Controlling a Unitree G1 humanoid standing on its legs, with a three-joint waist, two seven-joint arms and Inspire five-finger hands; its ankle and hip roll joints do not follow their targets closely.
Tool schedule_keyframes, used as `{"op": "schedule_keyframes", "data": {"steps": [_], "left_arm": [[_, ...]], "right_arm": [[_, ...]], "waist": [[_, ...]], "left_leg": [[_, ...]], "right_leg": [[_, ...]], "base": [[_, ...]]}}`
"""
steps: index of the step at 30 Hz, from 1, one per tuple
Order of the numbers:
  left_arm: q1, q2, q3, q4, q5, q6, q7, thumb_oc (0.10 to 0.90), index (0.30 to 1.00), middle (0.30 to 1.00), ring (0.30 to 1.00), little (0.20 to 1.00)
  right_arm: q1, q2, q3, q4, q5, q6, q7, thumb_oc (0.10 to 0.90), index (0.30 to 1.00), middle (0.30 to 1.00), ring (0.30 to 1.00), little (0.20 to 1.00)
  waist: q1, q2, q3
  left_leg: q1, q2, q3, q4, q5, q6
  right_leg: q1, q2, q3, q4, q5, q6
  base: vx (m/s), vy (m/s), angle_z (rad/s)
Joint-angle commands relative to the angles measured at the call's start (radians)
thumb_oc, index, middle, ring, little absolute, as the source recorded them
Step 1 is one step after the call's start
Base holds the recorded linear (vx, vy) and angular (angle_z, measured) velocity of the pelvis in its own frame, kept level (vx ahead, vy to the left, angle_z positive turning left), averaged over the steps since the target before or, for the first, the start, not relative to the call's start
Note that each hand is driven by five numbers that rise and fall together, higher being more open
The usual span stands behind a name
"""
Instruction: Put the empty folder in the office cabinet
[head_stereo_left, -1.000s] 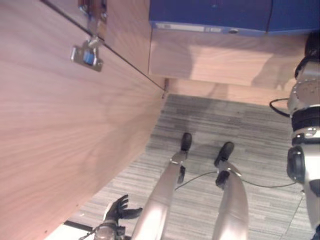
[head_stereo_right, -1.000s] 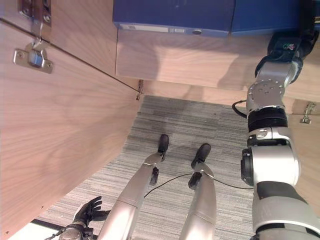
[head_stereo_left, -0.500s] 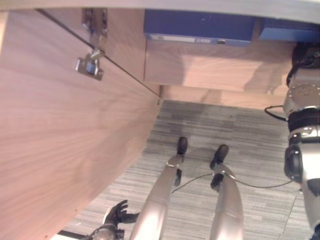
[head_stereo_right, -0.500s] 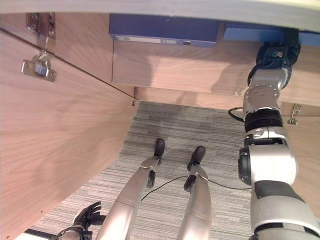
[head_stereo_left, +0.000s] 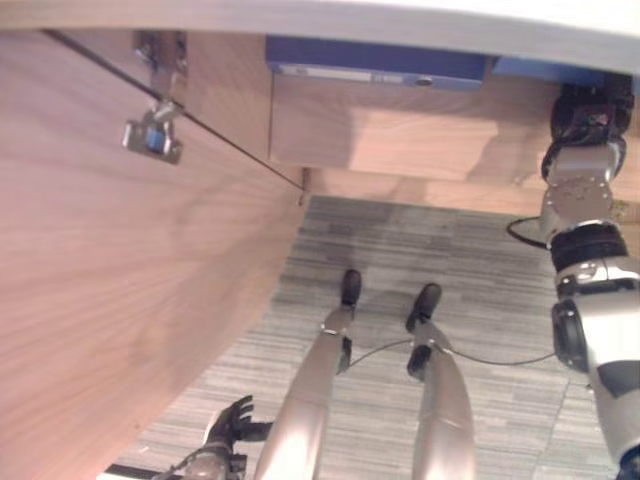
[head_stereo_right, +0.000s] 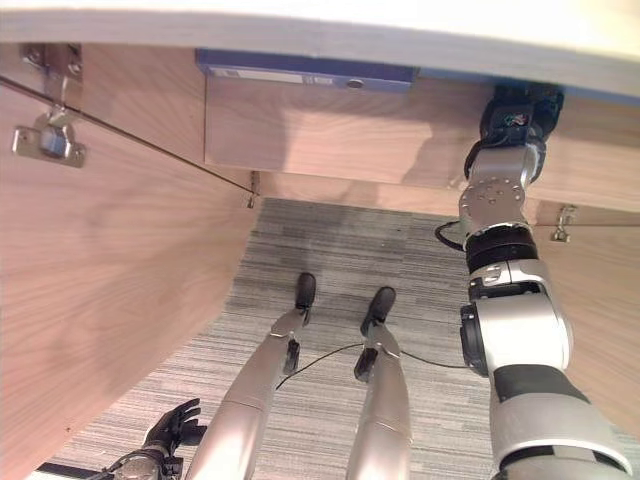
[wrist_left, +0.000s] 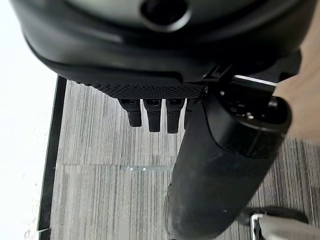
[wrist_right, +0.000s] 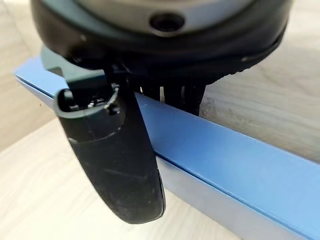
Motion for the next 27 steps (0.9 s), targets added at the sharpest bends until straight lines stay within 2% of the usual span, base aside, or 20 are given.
{"op": "schedule_keyframes", "data": {"steps": [1, 2, 4, 7, 14, 16, 17, 19, 22, 23, 24, 26, 27], "left_arm": [[0.077, 0.042, 0.014, 0.060, -0.039, 0.039, 0.019, 0.800, 0.900, 0.900, 0.900, 0.900], [0.047, 0.029, 0.030, 0.060, -0.069, 0.042, 0.046, 0.800, 0.900, 0.900, 0.900, 0.900], [0.038, 0.030, 0.025, 0.057, -0.076, 0.044, 0.052, 0.800, 0.900, 0.900, 0.900, 0.900], [0.004, 0.040, 0.016, 0.055, -0.078, 0.054, 0.052, 0.800, 0.900, 0.900, 0.900, 0.900], [0.007, 0.045, 0.017, 0.044, -0.070, 0.053, 0.040, 0.800, 0.900, 0.900, 0.900, 0.900], [0.003, 0.053, 0.022, 0.049, -0.068, 0.053, 0.038, 0.800, 0.900, 0.900, 0.900, 0.900], [0.002, 0.062, 0.022, 0.045, -0.071, 0.052, 0.034, 0.800, 0.900, 0.900, 0.900, 0.900], [0.003, 0.061, 0.022, 0.044, -0.071, 0.052, 0.034, 0.800, 0.900, 0.900, 0.900, 0.900], [-0.005, 0.084, 0.008, 0.027, -0.079, 0.048, 0.003, 0.800, 0.900, 0.900, 0.900, 0.900], [-0.006, 0.081, 0.008, 0.027, -0.080, 0.048, 0.003, 0.800, 0.900, 0.900, 0.900, 0.900], [-0.016, 0.098, 0.012, 0.021, -0.088, 0.051, -0.016, 0.800, 0.900, 0.900, 0.900, 0.900], [-0.026, 0.101, 0.006, 0.005, -0.073, 0.040, -0.016, 0.800, 0.900, 0.900, 0.900, 0.900], [-0.032, 0.104, 0.000, -0.010, -0.064, 0.039, -0.018, 0.800, 0.900, 0.900, 0.900, 0.900]], "right_arm": [[-0.005, -0.029, 0.000, -0.165, -0.035, -0.082, 0.044, 0.800, 0.900, 0.900, 0.900, 0.900], [0.054, 0.036, -0.078, -0.243, -0.032, -0.197, 0.020, 0.800, 0.900, 0.900, 0.900, 0.900], [0.060, 0.050, -0.081, -0.250, -0.045, -0.203, -0.001, 0.800, 0.900, 0.900, 0.900, 0.900], [0.020, 0.072, -0.030, -0.236, -0.098, -0.132, -0.057, 0.800, 0.900, 0.900, 0.900, 0.900], [0.022, 0.068, 0.013, -0.282, -0.085, -0.126, -0.014, 0.800, 0.900, 0.900, 0.900, 0.900], [0.029, 0.066, 0.039, -0.311, -0.083, -0.118, 0.003, 0.800, 0.900, 0.900, 0.900, 0.900], [0.037, 0.056, 0.073, -0.308, -0.084, -0.091, 0.015, 0.800, 0.900, 0.900, 0.900, 0.900], [0.035, 0.054, 0.074, -0.305, -0.082, -0.089, 0.017, 0.800, 0.900, 0.900, 0.900, 0.900], [0.042, -0.041, 0.243, -0.204, -0.188, 0.115, 0.034, 0.800, 0.900, 0.900, 0.900, 0.900], [0.035, -0.043, 0.246, -0.198, -0.187, 0.120, 0.037, 0.800, 0.900, 0.900, 0.900, 0.900], [0.027, -0.159, 0.386, -0.091, -0.367, 0.268, 0.049, 0.800, 0.900, 0.900, 0.900, 0.900], [0.018, -0.215, 0.471, -0.038, -0.538, 0.352, 0.077, 0.800, 0.900, 0.900, 0.900, 0.900], [0.032, -0.219, 0.482, -0.036, -0.571, 0.363, 0.081, 0.800, 0.900, 0.900, 0.900, 0.900]], "waist": [[0.036, 0.031, 0.040], [0.026, 0.031, 0.048], [0.024, 0.028, 0.048], [0.015, 0.018, 0.055], [0.013, 0.004, 0.075], [0.014, 0.003, 0.085], [0.016, 0.002, 0.095], [0.016, 0.003, 0.095], [0.013, -0.015, 0.104], [0.012, -0.012, 0.104], [0.002, -0.030, 0.104], [-0.016, -0.037, 0.104], [-0.023, -0.040, 0.104]], "left_leg": [[0.078, -0.052, -0.120, -0.064, -0.109, -0.011], [0.099, -0.040, -0.124, -0.106, -0.088, -0.014], [0.105, -0.038, -0.126, -0.117, -0.081, -0.015], [0.119, -0.029, -0.135, -0.156, -0.059, -0.019], [0.132, -0.024, -0.147, -0.179, -0.044, -0.022], [0.131, -0.025, -0.145, -0.174, -0.046, -0.022], [0.128, -0.025, -0.144, -0.171, -0.045, -0.024], [0.128, -0.025, -0.143, -0.171, -0.045, -0.024], [0.122, -0.017, -0.136, -0.173, -0.038, -0.028], [0.121, -0.017, -0.136, -0.173, -0.038, -0.028], [0.118, -0.012, -0.127, -0.173, -0.034, -0.030], [0.121, -0.010, -0.124, -0.176, -0.032, -0.031], [0.124, -0.010, -0.124, -0.177, -0.031, -0.031]], "right_leg": [[0.052, 0.015, -0.076, -0.048, -0.029, 0.031], [0.067, 0.027, -0.085, -0.081, -0.018, 0.039], [0.072, 0.029, -0.089, -0.091, -0.012, 0.040], [0.083, 0.041, -0.102, -0.130, 0.009, 0.043], [0.097, 0.049, -0.111, -0.158, 0.023, 0.043], [0.096, 0.048, -0.109, -0.153, 0.023, 0.041], [0.095, 0.046, -0.109, -0.154, 0.025, 0.040], [0.096, 0.046, -0.109, -0.154, 0.025, 0.040], [0.090, 0.045, -0.114, -0.162, 0.037, 0.040], [0.089, 0.046, -0.113, -0.163, 0.038, 0.040], [0.090, 0.043, -0.116, -0.169, 0.047, 0.041], [0.096, 0.042, -0.120, -0.179, 0.056, 0.042], [0.100, 0.044, -0.120, -0.184, 0.058, 0.043]], "base": [[0.00, -0.053, -0.07], [-0.01, -0.034, -0.06], [0.00, -0.019, -0.03], [-0.01, -0.018, 0.07], [-0.01, -0.014, 0.00], [-0.02, 0.002, 0.00], [0.00, 0.000, 0.00], [0.00, 0.000, 0.00], [0.00, 0.000, 0.00], [0.00, 0.000, 0.00], [0.00, 0.000, 0.00], [-0.02, 0.018, -0.01], [-0.02, 0.003, -0.09]]}}
